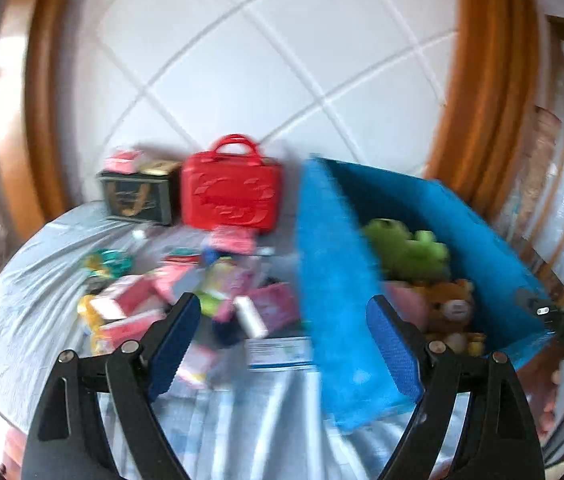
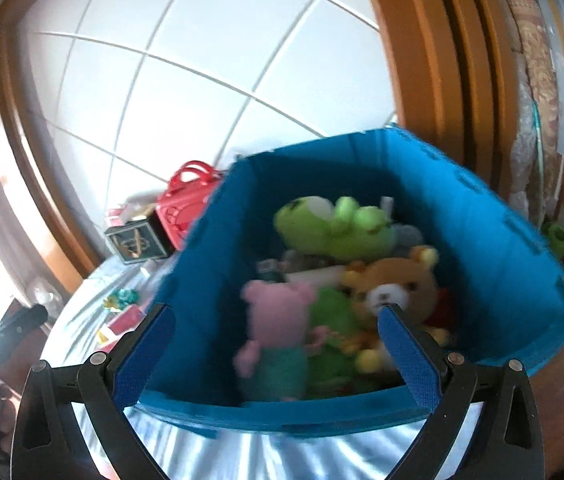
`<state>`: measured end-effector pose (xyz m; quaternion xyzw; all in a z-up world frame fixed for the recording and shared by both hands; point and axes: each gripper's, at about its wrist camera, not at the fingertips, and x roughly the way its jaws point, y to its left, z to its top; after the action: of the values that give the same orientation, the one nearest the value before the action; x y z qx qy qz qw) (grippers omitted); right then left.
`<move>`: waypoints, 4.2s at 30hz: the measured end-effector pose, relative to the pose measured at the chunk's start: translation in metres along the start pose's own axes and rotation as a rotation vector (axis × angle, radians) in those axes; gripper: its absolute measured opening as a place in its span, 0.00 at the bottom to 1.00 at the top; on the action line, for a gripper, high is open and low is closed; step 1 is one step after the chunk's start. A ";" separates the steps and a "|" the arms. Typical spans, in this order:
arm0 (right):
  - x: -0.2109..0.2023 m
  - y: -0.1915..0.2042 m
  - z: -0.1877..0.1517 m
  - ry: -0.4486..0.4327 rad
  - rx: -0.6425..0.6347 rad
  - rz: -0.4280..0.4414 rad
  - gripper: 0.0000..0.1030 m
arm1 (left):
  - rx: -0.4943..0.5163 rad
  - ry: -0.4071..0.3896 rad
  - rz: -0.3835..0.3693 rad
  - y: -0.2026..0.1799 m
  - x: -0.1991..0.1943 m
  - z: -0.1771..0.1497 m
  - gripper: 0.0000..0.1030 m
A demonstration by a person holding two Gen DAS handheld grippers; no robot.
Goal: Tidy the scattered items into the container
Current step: 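Withdraw both open tools from the crate toward the pink packs on the table, then grasp the pink tissue pack with the left tool while the right tool grasps the pad pack, then carry the tissue pack and pad pack over the blue crate and release both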
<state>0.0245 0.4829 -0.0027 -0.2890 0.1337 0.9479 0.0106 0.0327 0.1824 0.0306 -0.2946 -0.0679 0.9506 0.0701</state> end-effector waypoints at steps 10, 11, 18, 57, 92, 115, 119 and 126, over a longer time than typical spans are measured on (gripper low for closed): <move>0.028 0.177 -0.039 -0.044 -0.051 0.004 1.00 | 0.019 0.105 0.155 0.183 0.020 -0.023 0.83; 0.030 0.187 -0.044 -0.045 -0.054 0.005 1.00 | 0.019 0.121 0.156 0.195 0.024 -0.028 0.83; 0.045 0.236 -0.089 0.017 -0.093 -0.004 1.00 | 0.043 0.254 0.092 0.231 0.068 -0.060 0.83; 0.308 0.233 -0.178 0.552 -0.166 0.141 1.00 | 0.278 0.495 -0.036 0.233 0.279 -0.112 0.83; 0.312 0.253 -0.174 0.436 -0.253 0.075 0.78 | 0.052 0.310 0.116 0.213 0.220 -0.095 0.61; 0.102 0.311 -0.039 -0.102 -0.239 -0.091 0.79 | 0.100 -0.084 -0.035 0.182 0.072 0.019 0.61; 0.067 0.278 -0.027 -0.168 -0.204 -0.119 0.79 | 0.118 -0.135 -0.072 0.146 0.056 0.030 0.61; 0.008 0.174 -0.012 -0.243 -0.172 -0.205 0.79 | 0.144 -0.224 -0.167 0.027 0.040 0.041 0.61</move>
<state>0.0072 0.3114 0.0260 -0.1841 0.0198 0.9778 0.0986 -0.0260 0.1595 0.0380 -0.1742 -0.0313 0.9708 0.1617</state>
